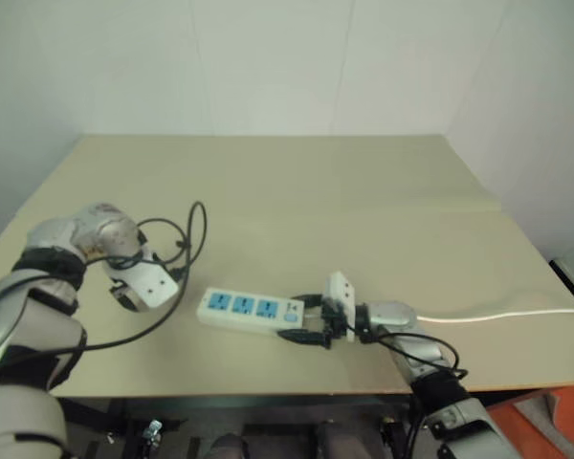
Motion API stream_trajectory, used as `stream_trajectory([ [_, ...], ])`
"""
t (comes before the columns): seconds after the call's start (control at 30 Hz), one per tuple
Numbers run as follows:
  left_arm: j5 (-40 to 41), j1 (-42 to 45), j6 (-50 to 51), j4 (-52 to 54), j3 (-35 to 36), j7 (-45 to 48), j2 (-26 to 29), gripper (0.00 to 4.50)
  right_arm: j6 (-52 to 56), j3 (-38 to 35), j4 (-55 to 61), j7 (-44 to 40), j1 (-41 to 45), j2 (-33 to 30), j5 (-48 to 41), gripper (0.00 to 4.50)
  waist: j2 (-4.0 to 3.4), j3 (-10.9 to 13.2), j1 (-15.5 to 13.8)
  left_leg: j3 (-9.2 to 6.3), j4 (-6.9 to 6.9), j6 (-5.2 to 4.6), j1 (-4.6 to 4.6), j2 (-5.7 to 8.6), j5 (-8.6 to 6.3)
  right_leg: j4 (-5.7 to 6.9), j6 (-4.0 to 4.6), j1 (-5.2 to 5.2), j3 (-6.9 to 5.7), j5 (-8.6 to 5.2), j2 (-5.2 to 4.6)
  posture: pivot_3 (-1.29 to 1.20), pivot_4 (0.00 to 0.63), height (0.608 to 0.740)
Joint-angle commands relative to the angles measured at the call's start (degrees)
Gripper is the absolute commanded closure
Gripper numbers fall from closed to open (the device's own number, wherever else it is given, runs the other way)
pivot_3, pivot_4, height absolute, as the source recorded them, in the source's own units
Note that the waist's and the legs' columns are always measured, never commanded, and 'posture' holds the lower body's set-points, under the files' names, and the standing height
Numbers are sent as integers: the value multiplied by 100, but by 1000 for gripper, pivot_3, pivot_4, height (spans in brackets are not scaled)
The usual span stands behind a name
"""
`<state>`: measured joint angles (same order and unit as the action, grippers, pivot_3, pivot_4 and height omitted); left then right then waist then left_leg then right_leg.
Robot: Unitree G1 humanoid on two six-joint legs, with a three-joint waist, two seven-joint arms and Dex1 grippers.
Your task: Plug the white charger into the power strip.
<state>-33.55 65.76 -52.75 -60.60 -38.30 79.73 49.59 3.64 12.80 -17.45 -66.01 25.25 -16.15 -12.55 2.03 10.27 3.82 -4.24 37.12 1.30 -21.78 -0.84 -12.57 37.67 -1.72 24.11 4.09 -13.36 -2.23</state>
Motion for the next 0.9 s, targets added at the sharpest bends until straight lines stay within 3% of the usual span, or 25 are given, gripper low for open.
stream_trajectory([
  [0.03, -152, -146, -155, -51, -81, -110, -88, 1847, 44, -49, 243, 9, -40, 52, -171, 1072, -1, -1, 1, 0, 0, 0, 0, 0, 0, 0, 0, 0, 0, 0, 0, 0, 150, 740],
  [0.2, -193, -164, -191, -98, -57, -138, -108, 3402, 51, -53, 263, 8, -65, 51, -171, 1072, -9, -5, 6, 0, -2, 0, 2, 0, 0, 3, 0, 0, 0, 0, 0, 0, 150, 740],
  [0.23, -170, -165, -205, -119, -49, -106, -118, 3481, 48, -52, 257, 10, -64, 54, -167, 1072, -9, -6, 7, 0, -2, 0, 4, 1, 0, 4, -2, 0, 0, -1, -1, 0, 150, 740],
  [0.4, 68, -172, -215, -174, 90, 63, -180, 3475, 23, -35, 210, 12, -43, 76, -144, 1072, -9, -7, 10, 0, -2, 0, 5, 1, 0, 3, -2, -2, 1, -1, -1, 0, 150, 740],
  [0.5, 621, -117, -78, -133, 437, 411, -327, 3475, 11, -15, 196, -31, -29, 54, -128, 1072, -9, -7, 6, 0, -2, 0, 4, 1, 0, 3, -2, -2, 0, -1, -1, 0, 150, 740],
  [0.7, 2483, 130, 969, 302, 1331, 1263, -766, 3475, -187, 89, -39, -185, 133, 26, -10, 1072, -3, -3, -8, -4, 15, 0, -19, 0, 0, 3, 0, 7, -7, 1, -1, 0, 150, 740],
  [0.9, 5067, -344, 3003, 1900, 1988, 1277, -1017, 3475, -627, 149, -467, -364, 364, 138, 97, 1072, -2, -2, 62, -10, 14, -5, -24, -2, -3, 10, 23, 17, -7, 13, 0, 0, 150, 740],
])
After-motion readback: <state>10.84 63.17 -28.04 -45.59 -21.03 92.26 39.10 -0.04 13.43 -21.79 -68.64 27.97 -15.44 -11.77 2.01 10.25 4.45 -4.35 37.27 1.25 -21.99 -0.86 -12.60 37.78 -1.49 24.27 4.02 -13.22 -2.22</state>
